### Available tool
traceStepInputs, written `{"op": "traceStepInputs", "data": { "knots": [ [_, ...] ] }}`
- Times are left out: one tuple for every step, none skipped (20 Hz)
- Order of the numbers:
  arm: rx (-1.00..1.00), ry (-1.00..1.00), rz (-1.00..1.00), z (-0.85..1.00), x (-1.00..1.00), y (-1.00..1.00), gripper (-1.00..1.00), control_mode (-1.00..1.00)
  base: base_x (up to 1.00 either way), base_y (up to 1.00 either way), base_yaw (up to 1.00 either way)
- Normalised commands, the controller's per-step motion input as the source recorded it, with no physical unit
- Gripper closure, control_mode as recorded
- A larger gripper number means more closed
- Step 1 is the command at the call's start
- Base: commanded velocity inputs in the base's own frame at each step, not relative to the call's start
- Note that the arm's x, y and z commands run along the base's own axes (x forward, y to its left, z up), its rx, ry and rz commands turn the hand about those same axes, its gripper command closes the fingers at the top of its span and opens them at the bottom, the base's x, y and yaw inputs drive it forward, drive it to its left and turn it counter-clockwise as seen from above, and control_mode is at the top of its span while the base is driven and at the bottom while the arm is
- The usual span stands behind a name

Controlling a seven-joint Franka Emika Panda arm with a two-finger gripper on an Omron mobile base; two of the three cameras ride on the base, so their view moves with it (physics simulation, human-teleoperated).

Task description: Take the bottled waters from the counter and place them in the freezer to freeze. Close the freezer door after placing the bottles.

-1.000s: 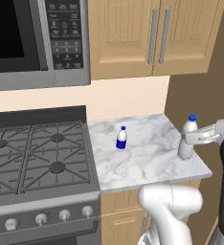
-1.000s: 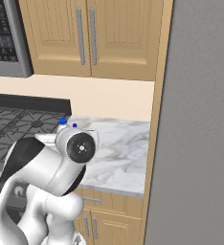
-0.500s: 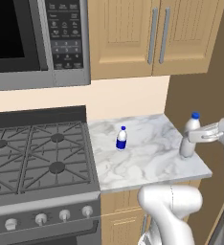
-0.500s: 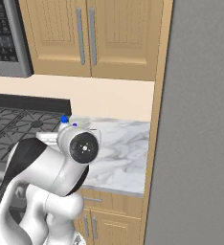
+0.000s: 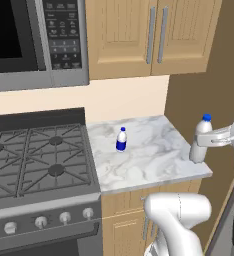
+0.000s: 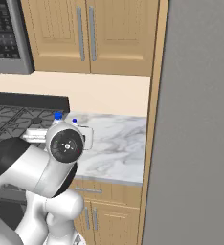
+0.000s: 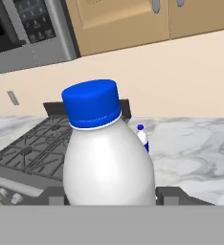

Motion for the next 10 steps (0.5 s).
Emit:
{"op": "traceStepInputs", "data": {
  "knots": [
    [0.0, 0.0, 0.0, 0.0, 0.0, 0.0, 1.0, 1.0, -0.99, 0.06, -0.3],
    [0.0, 0.0, 0.0, 0.0, 0.0, 0.0, 1.0, 1.0, -1.0, 0.0, -0.33],
    [0.0, 0.0, 0.0, 0.0, 0.0, 0.0, 1.0, 1.0, -1.0, 0.06, -0.35],
    [0.0, 0.0, 0.0, 0.0, 0.0, 0.0, 1.0, 1.0, -1.0, 0.0, -0.39],
    [0.0, 0.0, 0.0, 0.0, 0.0, 0.0, 1.0, 1.0, -1.0, 0.0, -0.36],
    [0.0, 0.0, 0.0, 0.0, 0.0, 0.0, 1.0, 1.0, -1.0, 0.05, -0.35],
    [0.0, 0.0, 0.0, 0.0, 0.0, 0.0, 1.0, 1.0, -1.0, 0.01, -0.35],
    [0.0, 0.0, 0.0, 0.0, 0.0, 0.0, 1.0, 1.0, -0.94, 0.0, -0.37],
    [0.0, 0.0, 0.0, 0.0, 0.0, 0.0, 1.0, 1.0, -0.78, 0.01, -0.38],
    [0.0, 0.0, 0.0, 0.0, 0.0, 0.0, 1.0, 1.0, -0.54, 0.08, -0.4]
  ]
}}
